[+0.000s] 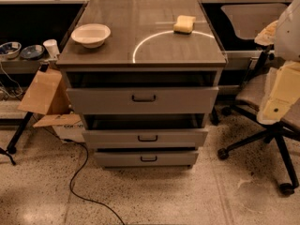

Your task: Open top drawer

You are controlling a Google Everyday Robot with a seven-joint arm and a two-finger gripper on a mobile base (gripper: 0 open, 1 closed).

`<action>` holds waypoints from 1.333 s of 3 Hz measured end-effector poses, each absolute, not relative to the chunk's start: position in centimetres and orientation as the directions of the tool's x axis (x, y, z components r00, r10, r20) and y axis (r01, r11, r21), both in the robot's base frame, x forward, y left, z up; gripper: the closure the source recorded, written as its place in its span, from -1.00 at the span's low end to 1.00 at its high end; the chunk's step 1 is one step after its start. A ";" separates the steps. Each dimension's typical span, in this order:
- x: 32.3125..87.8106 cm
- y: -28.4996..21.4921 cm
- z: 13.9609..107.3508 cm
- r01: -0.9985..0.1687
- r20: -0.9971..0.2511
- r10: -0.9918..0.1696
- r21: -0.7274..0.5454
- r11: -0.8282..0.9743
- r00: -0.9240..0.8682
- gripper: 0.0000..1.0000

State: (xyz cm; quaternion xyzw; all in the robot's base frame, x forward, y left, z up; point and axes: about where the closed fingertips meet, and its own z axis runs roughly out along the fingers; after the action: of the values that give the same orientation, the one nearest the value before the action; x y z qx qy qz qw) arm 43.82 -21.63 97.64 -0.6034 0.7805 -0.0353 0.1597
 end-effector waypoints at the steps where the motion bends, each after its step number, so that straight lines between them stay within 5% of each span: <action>1: 43.8 -21.6 97.6 -0.931 -0.207 -0.953 -0.248 0.269 -0.221 -1.00; 4: 49.3 -9.1 90.1 -0.922 -0.254 -0.955 -0.310 0.232 -0.155 -1.00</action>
Offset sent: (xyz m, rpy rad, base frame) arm 0.0239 0.0460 -0.0511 0.0420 -0.0248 0.0221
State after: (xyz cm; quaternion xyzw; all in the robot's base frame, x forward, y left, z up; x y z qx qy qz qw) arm 49.29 -9.07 90.12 -0.6182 0.7589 -0.0408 0.2006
